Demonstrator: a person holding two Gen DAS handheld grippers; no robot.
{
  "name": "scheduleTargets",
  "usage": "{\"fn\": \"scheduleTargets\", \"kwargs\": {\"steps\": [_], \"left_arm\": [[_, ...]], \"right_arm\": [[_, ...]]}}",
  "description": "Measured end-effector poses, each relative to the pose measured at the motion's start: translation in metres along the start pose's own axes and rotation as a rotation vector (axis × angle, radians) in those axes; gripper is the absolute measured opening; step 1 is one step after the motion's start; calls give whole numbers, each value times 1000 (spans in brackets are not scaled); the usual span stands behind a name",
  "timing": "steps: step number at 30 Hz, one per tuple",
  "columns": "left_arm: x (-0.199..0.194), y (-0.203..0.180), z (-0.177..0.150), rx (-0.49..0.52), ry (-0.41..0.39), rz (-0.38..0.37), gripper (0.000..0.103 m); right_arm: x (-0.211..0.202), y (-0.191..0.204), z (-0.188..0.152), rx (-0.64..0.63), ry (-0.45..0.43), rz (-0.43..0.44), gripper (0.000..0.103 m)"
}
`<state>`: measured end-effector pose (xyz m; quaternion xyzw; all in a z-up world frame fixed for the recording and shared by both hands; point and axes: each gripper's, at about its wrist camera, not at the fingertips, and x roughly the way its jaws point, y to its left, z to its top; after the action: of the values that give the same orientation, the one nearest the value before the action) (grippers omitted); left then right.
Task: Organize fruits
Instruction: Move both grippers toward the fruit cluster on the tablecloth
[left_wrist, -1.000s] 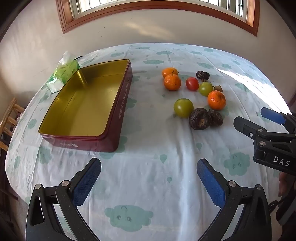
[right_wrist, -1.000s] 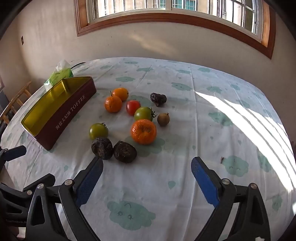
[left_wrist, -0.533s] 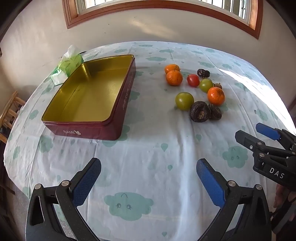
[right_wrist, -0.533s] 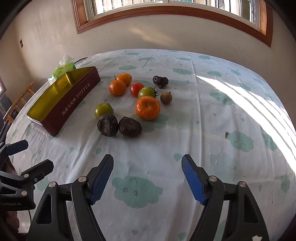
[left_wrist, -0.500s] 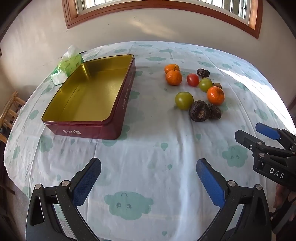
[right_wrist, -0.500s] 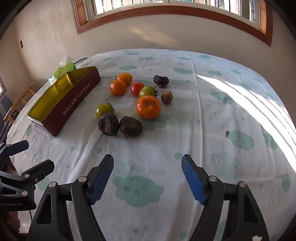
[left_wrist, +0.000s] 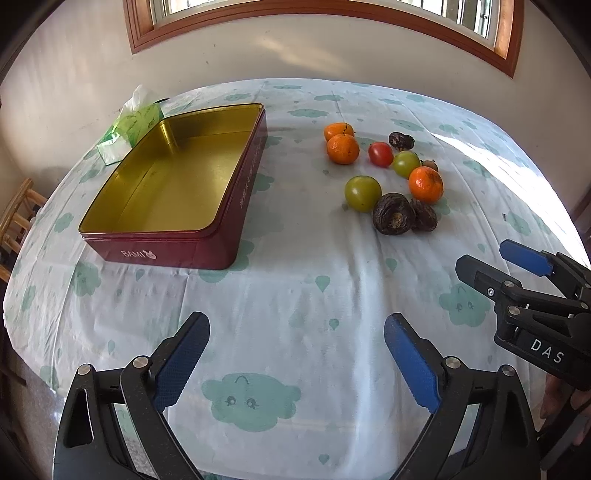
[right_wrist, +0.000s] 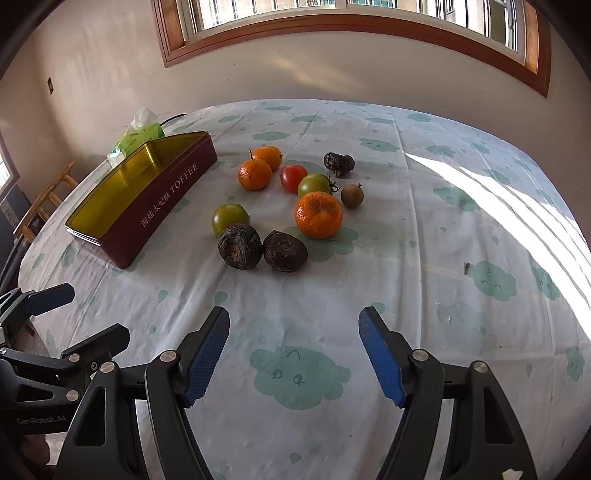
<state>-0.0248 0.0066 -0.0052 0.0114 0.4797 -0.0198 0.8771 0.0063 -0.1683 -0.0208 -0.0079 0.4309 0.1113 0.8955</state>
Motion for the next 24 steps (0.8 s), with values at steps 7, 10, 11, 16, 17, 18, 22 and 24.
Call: {"fn": "scheduleTargets", "kwargs": {"steps": [7,10,11,16,17,18,22,24], "left_arm": [[1,-1,0,0,1,-1,95],[2,-1,1,-5,3,-4,94],[3,-1,1,-5,4,-5,94],[9,-1,3,4,11,-14,90],[11,-1,3,4,12,-15,90],[12,-2,4,4,14,-15,90],[19,-2,8,7,22,-20,88],[22,-2,10,6,25,-21,88]], "right_arm": [[3,3,-1,-6,3,5,70],[6,5,0,-17,7,11,68],[7,5,0,-19,8,12,66],[17,4,5,-31,16,29,59],[19,4,7,-35,16,32,56],[23,3,8,-38,18,33,55],[39,2,16,-47,33,40,52],[47,2,20,-58,36,41,47]]}}
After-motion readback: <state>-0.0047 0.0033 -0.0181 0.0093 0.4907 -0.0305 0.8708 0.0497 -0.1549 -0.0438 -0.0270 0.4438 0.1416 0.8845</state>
